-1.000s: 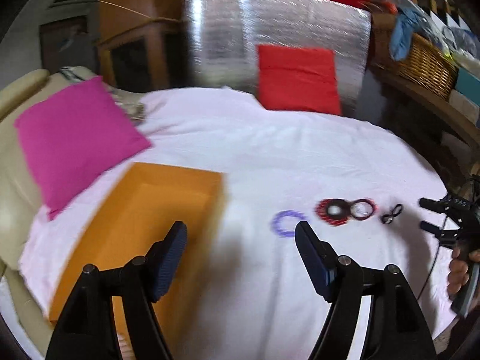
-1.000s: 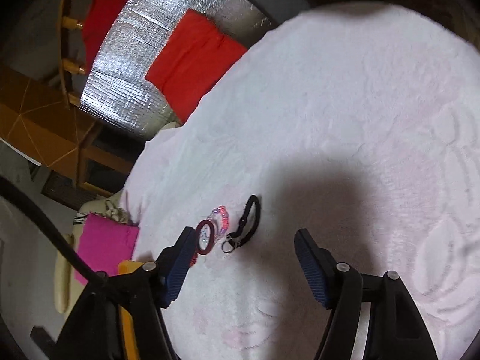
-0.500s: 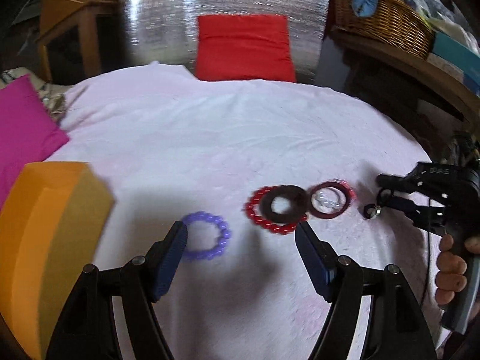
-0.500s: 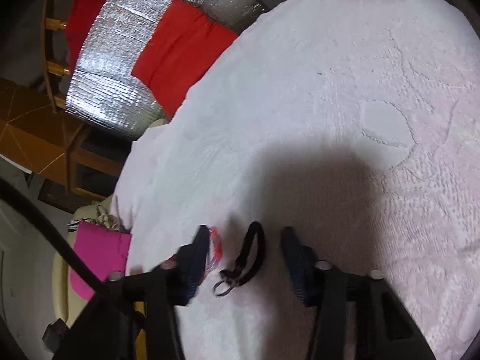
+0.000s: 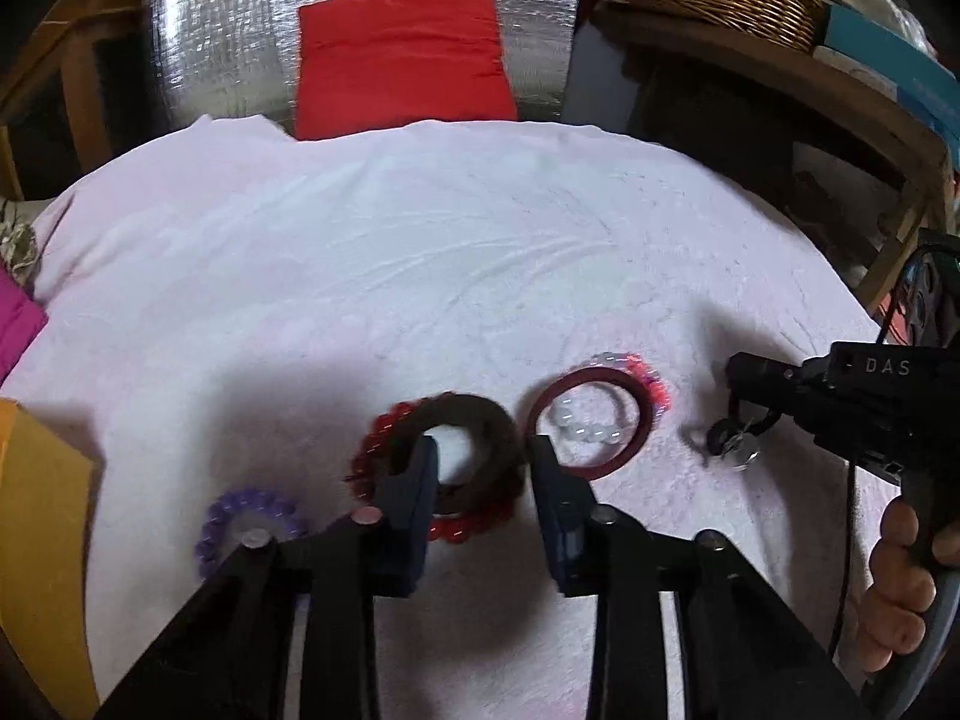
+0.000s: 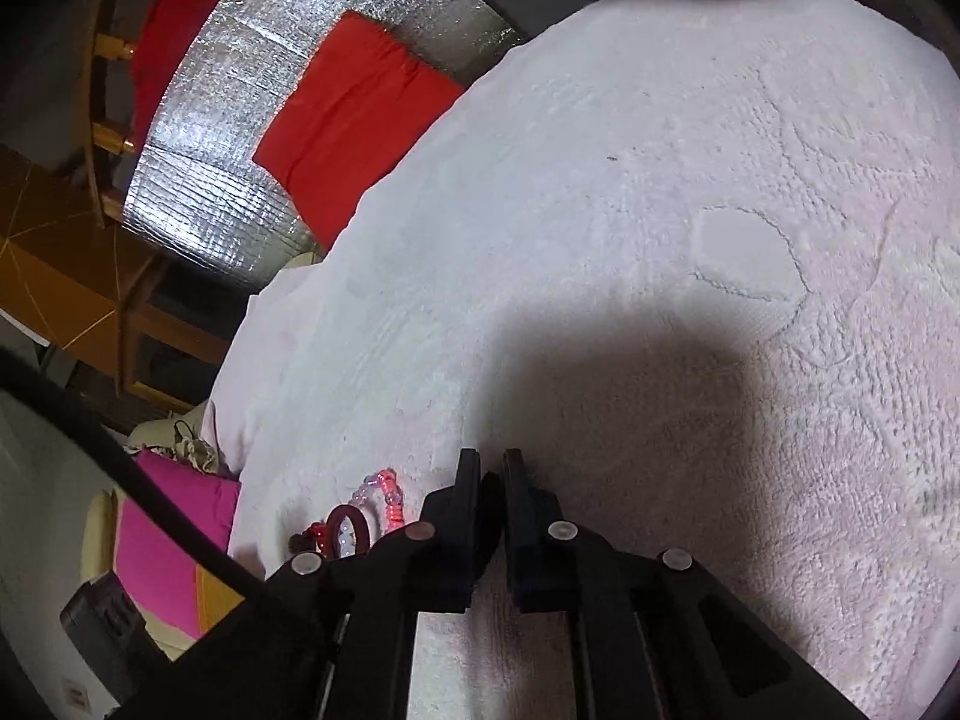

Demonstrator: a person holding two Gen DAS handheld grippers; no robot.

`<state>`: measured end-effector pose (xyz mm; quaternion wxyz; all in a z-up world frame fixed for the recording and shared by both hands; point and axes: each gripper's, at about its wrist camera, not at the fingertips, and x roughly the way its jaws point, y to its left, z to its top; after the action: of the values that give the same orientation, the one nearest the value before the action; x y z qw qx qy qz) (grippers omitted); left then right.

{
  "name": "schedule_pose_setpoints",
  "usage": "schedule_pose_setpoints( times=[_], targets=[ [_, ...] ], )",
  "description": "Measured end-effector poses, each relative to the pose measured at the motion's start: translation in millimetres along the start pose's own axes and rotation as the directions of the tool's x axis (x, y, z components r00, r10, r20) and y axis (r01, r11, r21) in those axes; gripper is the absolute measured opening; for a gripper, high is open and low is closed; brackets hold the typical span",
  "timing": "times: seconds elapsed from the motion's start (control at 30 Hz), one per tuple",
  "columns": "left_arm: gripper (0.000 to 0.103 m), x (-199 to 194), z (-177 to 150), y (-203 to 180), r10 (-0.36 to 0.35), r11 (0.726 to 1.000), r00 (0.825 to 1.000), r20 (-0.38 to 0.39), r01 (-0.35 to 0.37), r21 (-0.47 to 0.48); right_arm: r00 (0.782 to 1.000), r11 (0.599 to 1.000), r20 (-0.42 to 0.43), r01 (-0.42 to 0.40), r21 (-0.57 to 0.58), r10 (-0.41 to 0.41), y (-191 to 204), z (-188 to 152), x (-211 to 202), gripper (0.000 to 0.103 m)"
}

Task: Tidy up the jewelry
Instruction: 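Grasp the black strap keychain with the right tool while the left tool grasps the dark brown ring, then carry the dark brown ring and black strap over the orange box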

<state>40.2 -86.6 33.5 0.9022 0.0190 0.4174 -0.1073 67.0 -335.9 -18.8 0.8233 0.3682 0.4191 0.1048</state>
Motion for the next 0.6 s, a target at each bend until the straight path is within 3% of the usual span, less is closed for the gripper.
schedule_pose_setpoints(
  times=[0.07, 0.2, 0.6],
  targets=[
    [0.018, 1, -1, -3, -0.009, 1.000, 1.000, -0.007, 0.009, 0.009, 1.000, 1.000, -0.001, 0.001, -0.011, -0.001, 0, -1, -1, 0.008],
    [0.010, 3, -1, 2, -0.035, 0.999, 0.999, -0.016, 0.035, -0.024, 1.000, 0.999, 0.003, -0.008, -0.032, 0.008, 3, -1, -5, 0.008],
    [0.009, -46, -18, 16, -0.139, 0.989, 0.989, 0.042, 0.141, -0.044, 0.989, 0.985, 0.079, -0.112, -0.135, 0.123, 33, -9, -41, 0.008]
  ],
)
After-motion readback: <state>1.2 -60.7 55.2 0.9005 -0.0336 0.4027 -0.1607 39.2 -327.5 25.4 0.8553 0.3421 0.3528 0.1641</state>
